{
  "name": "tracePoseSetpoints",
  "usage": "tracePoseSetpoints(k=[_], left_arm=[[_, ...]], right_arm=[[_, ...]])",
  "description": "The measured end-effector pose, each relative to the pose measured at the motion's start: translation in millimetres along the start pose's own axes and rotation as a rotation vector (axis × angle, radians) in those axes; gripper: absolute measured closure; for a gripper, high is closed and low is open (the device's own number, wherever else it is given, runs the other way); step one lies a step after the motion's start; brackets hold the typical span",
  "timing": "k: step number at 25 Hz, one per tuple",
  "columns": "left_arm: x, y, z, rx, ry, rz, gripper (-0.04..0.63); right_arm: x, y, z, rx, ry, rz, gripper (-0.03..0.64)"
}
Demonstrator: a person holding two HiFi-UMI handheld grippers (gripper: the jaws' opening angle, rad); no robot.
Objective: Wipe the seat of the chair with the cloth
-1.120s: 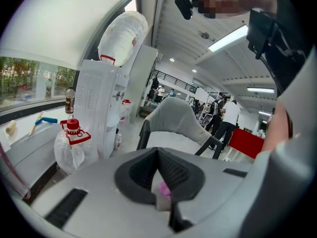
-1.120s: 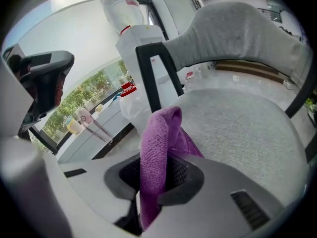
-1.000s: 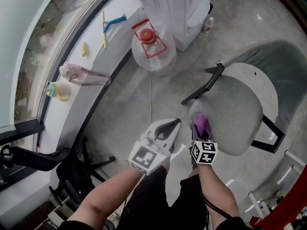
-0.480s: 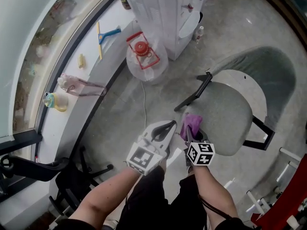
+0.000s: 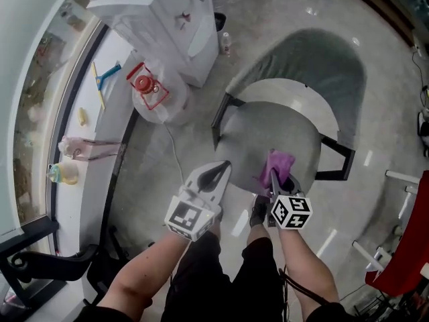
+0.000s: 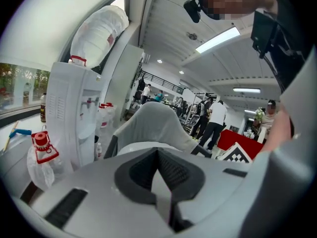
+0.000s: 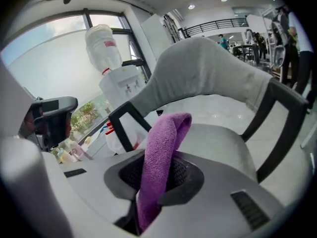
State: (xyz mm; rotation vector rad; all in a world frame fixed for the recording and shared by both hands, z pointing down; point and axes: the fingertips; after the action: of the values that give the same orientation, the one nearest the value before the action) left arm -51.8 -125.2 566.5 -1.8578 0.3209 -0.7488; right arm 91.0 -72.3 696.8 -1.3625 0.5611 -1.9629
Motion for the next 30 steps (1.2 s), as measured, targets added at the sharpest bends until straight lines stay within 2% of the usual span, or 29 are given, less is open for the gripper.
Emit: tracePoseSetpoints(k=[4,8,10,12,14,19,25,30], left_arm=[[24.1,-1.7,27.5,0.014,-0.024,-0.02,0.588],[39.3,-9.3,45.7,0.005,-0.042,-0.047,0.588],[44.4,-10.5,52.1,-0.015,-0.044,-0.057,0.588],[48.5,-15.7,53.7,0.003,-0.045,-0.063,0.588],[51.1,-22.7,52.1,0.027,-0.043,-0.066,0.588],[48.7,-33.5,41.9,-0.005,-0.016,-0.079,0.588],[34.6,-32.0,21.3,-0.055,0.02,-0.072,0.588],[25.4,-28.0,5.2,-0.046,0.026,-0.052,0.588]], right_arm=[[-23.3,-3.7,83.4,-0.03,-0.151,0.007,0.551],[-36.5,-21.2,149.9,-0.045,-0.277,-0.037,0.551],[-39.3,-32.0,169.3,-0.059,-0.307,-0.071,0.551],[-35.6,-42.4,180.2,-0.071,-0.306,-0.104,0.551],[-27.4,-53.4,187.4,-0.08,-0.308,-0.135,0.551],[3.5,-77.3,187.4,-0.09,-0.299,-0.206,0.551],[25.8,-79.8,163.6,-0.07,-0.302,-0.217,0.551],[48.1,-77.8,122.0,-0.098,-0.201,-0.231,0.549]])
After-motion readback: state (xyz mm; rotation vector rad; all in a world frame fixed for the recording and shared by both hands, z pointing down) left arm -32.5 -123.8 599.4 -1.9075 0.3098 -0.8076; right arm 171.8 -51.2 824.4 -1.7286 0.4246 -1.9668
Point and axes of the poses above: the fingertips, and each gripper's own axes: x forward along the fingers, z to its right, y out of its top, and after that the axes turned 1 degree about x, right-handed
